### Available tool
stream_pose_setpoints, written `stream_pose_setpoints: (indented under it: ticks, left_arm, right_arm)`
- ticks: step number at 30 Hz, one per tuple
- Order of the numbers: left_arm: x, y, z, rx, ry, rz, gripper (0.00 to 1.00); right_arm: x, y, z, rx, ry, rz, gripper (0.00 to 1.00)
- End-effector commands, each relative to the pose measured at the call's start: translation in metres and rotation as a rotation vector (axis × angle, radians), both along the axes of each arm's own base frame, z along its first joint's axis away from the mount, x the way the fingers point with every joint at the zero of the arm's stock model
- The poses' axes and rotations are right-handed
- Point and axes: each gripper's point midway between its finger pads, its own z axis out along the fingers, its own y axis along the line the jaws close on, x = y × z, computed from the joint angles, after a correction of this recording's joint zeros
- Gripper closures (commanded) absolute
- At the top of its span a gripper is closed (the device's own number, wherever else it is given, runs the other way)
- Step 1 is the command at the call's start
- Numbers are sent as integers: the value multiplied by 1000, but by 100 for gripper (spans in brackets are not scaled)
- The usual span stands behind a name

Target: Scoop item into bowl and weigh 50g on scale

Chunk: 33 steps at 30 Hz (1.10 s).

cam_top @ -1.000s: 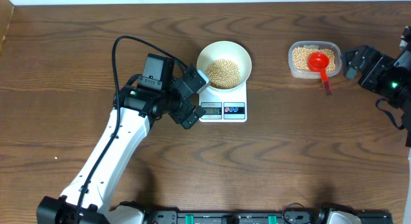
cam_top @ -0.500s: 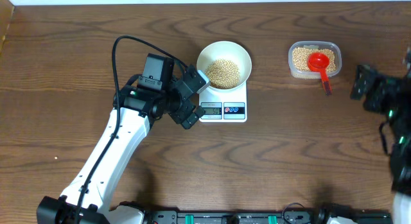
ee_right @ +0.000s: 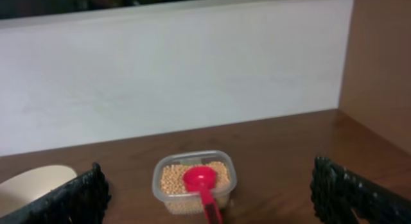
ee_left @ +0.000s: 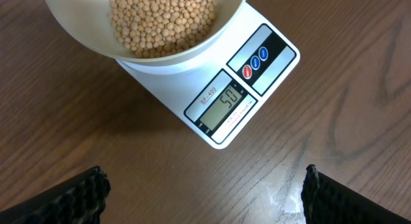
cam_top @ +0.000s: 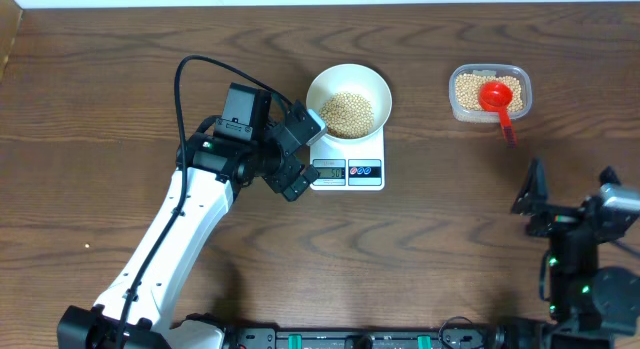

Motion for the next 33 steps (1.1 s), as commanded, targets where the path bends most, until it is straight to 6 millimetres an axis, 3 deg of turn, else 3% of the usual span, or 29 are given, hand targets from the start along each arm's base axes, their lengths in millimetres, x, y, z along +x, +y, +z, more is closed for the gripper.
stream_pose_setpoints:
  ticks: [1, 16, 20, 26, 33]
  left_arm:
    - [1, 1, 3, 3, -16, -5, 2]
    - [1, 1, 3, 3, -15, -5, 2]
    - [1, 1, 3, 3, -16, -5, 2]
    - [1, 1, 3, 3, -16, -5, 2]
    - [1, 1, 3, 3, -15, -5, 2]
  right_arm:
    - [-3, 3, -17, -17, -40, -1, 1]
    - [3, 21, -71, -20, -135, 74, 1]
    - [5, 24, -86, -16, -76, 84, 1]
    - [6, 26, -126, -6, 85, 94, 1]
    - [6, 26, -129, -17, 98, 99, 1]
